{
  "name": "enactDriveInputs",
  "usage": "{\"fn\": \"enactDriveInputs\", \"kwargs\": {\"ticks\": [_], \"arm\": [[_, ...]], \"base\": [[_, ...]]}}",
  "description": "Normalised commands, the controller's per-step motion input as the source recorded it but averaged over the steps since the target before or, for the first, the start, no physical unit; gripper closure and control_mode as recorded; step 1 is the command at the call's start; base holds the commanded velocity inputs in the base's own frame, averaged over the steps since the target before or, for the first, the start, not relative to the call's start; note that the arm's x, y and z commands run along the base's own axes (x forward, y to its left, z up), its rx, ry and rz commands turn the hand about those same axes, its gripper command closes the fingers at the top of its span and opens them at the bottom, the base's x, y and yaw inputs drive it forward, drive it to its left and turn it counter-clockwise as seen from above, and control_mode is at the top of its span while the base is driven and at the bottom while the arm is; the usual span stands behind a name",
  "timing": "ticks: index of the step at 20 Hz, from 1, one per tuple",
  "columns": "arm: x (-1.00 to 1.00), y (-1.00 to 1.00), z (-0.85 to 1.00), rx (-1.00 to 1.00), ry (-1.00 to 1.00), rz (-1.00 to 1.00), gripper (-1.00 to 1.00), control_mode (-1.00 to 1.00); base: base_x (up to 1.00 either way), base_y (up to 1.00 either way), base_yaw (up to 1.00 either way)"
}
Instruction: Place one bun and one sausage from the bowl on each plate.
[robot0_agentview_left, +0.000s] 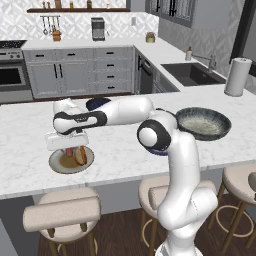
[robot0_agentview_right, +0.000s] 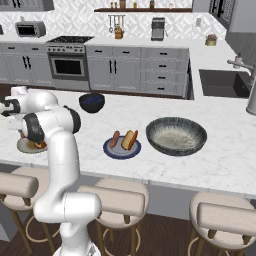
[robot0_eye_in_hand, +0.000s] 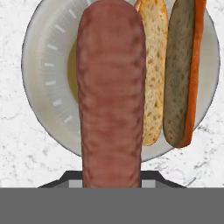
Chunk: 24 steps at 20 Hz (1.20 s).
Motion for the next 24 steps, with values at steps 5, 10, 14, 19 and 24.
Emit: {"fn": "enactDriveInputs", "kwargs": {"ticks": [5,10,14,19,24], "arm": [[0.04,0.23,-0.54,-0.02,0.00,0.00,1.00,-1.00],[0.15,0.13,-0.30,0.00,0.01,0.00,1.00,-1.00],[0.29,0.03,-0.35,0.00,0.00,0.01,1.00,-1.00],[0.16,0.01,-0.37,0.00,0.00,0.02,1.00,-1.00],[0.01,0.03,-0.05,0.00,0.00,0.01,-1.00,-1.00]], "base": [[0.00,0.00,0.00],[0.00,0.00,0.00],[0.00,0.00,0.00],[0.00,0.00,0.00],[0.00,0.00,0.00]]}}
